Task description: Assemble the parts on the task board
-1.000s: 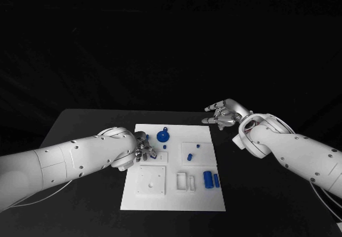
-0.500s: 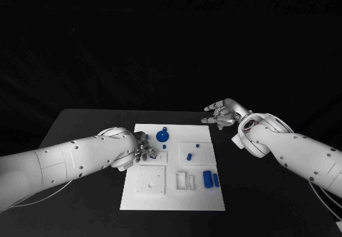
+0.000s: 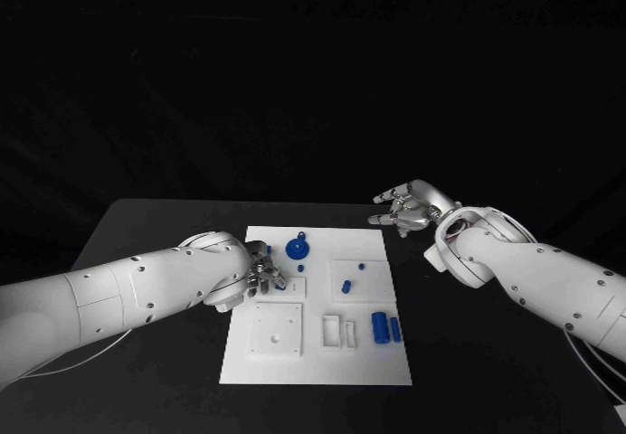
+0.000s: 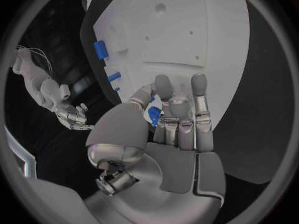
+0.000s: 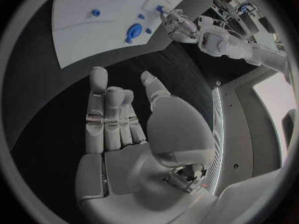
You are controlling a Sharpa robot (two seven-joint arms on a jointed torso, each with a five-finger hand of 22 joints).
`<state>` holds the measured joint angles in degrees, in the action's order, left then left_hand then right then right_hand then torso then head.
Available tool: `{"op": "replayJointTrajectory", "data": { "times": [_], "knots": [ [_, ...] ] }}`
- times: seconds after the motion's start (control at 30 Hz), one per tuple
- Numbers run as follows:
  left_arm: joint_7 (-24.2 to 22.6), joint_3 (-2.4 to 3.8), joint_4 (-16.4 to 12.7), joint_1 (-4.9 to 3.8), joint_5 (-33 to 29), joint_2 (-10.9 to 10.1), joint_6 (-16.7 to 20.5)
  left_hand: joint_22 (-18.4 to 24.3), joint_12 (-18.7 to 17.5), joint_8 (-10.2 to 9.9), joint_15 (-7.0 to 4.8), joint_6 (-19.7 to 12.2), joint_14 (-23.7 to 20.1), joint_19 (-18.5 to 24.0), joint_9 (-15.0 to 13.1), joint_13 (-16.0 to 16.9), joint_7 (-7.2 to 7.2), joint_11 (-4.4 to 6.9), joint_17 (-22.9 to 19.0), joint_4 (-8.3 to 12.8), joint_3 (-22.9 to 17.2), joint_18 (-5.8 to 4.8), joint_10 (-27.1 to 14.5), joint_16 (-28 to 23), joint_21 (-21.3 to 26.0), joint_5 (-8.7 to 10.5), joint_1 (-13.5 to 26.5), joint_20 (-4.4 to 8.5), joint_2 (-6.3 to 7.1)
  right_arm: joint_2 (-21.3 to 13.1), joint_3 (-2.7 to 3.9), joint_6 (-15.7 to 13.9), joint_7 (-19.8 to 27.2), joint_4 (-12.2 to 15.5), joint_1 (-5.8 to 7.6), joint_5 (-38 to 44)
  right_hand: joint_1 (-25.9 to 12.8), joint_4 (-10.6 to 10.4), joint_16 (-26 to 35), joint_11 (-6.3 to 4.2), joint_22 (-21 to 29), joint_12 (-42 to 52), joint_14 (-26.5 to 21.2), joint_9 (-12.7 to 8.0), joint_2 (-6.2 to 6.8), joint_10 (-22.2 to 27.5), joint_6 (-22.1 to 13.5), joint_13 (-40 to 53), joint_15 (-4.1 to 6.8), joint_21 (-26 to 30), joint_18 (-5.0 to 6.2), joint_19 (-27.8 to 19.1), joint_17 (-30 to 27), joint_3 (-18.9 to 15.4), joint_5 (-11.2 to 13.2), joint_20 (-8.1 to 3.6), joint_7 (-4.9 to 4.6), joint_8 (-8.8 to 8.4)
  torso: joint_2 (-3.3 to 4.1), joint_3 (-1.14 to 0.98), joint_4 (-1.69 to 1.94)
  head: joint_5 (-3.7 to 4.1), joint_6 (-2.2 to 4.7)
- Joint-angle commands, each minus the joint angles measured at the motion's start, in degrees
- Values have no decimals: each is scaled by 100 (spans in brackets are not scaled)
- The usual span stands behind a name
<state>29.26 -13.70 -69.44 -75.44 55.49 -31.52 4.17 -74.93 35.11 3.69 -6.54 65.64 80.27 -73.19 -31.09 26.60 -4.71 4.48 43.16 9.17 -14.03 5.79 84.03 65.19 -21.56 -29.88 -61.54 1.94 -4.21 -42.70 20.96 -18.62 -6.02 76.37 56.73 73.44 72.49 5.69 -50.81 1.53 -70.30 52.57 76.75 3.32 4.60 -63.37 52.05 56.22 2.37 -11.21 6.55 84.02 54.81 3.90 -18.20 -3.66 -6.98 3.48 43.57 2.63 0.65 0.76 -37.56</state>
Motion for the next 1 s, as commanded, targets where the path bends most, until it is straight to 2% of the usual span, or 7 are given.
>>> {"op": "replayJointTrajectory", "data": {
  "times": [0.03, 0.37, 0.67, 0.8, 0.87, 1.0],
  "knots": [
    [-42, -2, -1, 9, 0, 28, -126, -109, 17, 20, 2, 1540, 16, 6, -1949, 4, 768, 34, -3, -43, -2, 121, 270, 23, -27, 0, 21, -30, -48, 13, 4, 50, 48, -8, -3, -24, -39, 4, -24, -36, 6, 34, 9, 4, -2, 6, 48, -3, 29, 17, 116, 188, -9, 10, -39, -1, -10, -14, 2, -1, 1, 0, 0],
    [-60, -2, 37, 8, -5, 65, -175, -110, 60, 24, 3, 1571, 43, 2, -1983, 26, 779, 40, 68, -87, -10, 137, 270, 85, -47, 31, 79, -49, -108, 25, 4, 60, 49, -19, -3, -29, -43, 13, -25, -38, 8, 36, 11, 4, 2, 3, 46, -2, 31, 13, 114, 187, -8, 17, -117, -3, -10, -14, 1, -4, -3, 8, -2],
    [-74, -2, 65, 8, -6, 101, -227, -110, 108, 23, 8, 1602, 47, 19, -2034, 59, 788, 44, 144, -101, 13, 191, 269, 166, -92, 126, 85, -110, -141, 26, 4, 72, 46, -22, -3, -29, -46, 17, -24, -38, 10, 29, 10, 5, 4, 8, 53, -8, 31, 12, 114, 186, -10, 22, -141, -3, -10, -13, 1, -5, 1, 22, -1],
    [-79, -2, 74, 8, -6, 113, -242, -110, 125, 23, 9, 1614, 50, 22, -2047, 69, 792, 46, 167, -110, 30, 210, 269, 189, -105, 236, 74, -132, -164, 38, 4, 81, 49, -34, -3, -30, -51, 17, -22, -38, 11, 30, 9, 4, 7, 8, 47, -7, 31, 12, 114, 186, -11, 24, -153, -3, -10, -15, 0, -4, 2, 30, -5],
    [-81, -1, 76, 8, -6, 120, -255, -111, 144, 26, 10, 1629, 60, 23, -2059, 79, 797, 48, 200, -119, 51, 222, 269, 217, -116, 351, 63, -146, -184, 44, 4, 86, 50, -41, -3, -30, -51, 17, -22, -38, 11, 30, 9, 4, 7, 8, 47, -7, 31, 12, 114, 186, -11, 24, -153, -3, -10, -15, 1, -4, 2, 31, -5],
    [-86, -1, 76, 8, -6, 129, -276, -110, 171, 27, 13, 1643, 67, 28, -2084, 94, 801, 50, 235, -121, 91, 251, 269, 251, -136, 379, 38, -175, -204, 52, 4, 91, 52, -49, -3, -30, -51, 17, -22, -38, 11, 30, 9, 4, 7, 8, 47, -7, 31, 12, 114, 186, -11, 24, -153, -3, -10, -15, 1, -6, 2, 29, -9]
  ]
}}
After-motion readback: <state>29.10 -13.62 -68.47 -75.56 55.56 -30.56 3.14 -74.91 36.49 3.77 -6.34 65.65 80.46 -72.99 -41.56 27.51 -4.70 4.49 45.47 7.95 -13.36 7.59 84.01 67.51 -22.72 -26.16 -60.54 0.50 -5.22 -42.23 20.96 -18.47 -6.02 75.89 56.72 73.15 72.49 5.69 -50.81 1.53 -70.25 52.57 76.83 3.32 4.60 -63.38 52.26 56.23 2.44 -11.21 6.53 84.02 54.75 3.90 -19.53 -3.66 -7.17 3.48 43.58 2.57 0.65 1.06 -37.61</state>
